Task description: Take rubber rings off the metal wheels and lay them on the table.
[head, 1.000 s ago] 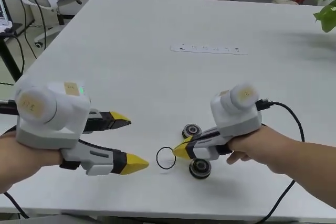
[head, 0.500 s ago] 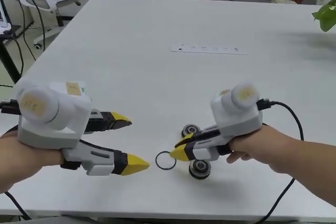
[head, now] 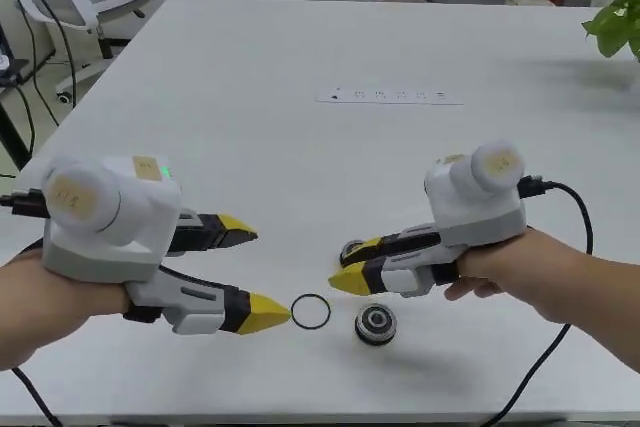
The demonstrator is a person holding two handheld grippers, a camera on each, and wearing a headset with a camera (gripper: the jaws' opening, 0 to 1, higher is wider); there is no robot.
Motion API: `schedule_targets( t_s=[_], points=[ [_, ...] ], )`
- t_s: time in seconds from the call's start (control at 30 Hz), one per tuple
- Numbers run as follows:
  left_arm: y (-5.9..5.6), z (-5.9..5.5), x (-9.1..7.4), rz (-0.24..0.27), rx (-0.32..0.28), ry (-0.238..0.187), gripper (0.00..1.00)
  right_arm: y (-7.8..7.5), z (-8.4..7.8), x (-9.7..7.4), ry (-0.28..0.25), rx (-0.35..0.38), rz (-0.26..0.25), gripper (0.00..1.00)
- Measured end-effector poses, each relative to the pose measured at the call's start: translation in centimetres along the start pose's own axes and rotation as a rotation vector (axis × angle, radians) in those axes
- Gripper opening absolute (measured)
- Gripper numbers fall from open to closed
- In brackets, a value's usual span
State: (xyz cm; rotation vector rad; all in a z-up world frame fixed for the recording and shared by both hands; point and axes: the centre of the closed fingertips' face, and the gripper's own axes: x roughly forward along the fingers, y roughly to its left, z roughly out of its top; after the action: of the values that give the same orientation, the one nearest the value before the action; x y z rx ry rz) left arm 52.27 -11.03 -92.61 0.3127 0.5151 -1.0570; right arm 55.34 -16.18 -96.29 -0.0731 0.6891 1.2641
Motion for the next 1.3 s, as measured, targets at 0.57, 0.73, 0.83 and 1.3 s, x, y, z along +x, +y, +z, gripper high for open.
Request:
schedule_targets(
  t_s=[0.57, 0.73, 0.83, 1.3],
  points=[
    [0.0, 1.7, 1.2, -0.025, 0.028, -0.007, 0.60, -1.0, 1.1, -4.0, -0.098, 0.021, -0.048, 0.25],
    [0.0, 1.9, 1.6, -0.032, 0.029, -0.006, 0.59, -1.3, 0.7, -4.8, -0.112, 0.036, -0.059, 0.25],
    [-0.1, 2.0, 2.0, -0.039, 0.033, -0.003, 0.59, -1.2, 0.4, -5.1, -0.117, 0.038, -0.063, 0.26],
    [-1.0, 1.7, 4.3, -0.097, 0.046, 0.032, 0.56, -0.6, -2.0, -5.4, -0.103, 0.014, -0.067, 0.28]
  ],
)
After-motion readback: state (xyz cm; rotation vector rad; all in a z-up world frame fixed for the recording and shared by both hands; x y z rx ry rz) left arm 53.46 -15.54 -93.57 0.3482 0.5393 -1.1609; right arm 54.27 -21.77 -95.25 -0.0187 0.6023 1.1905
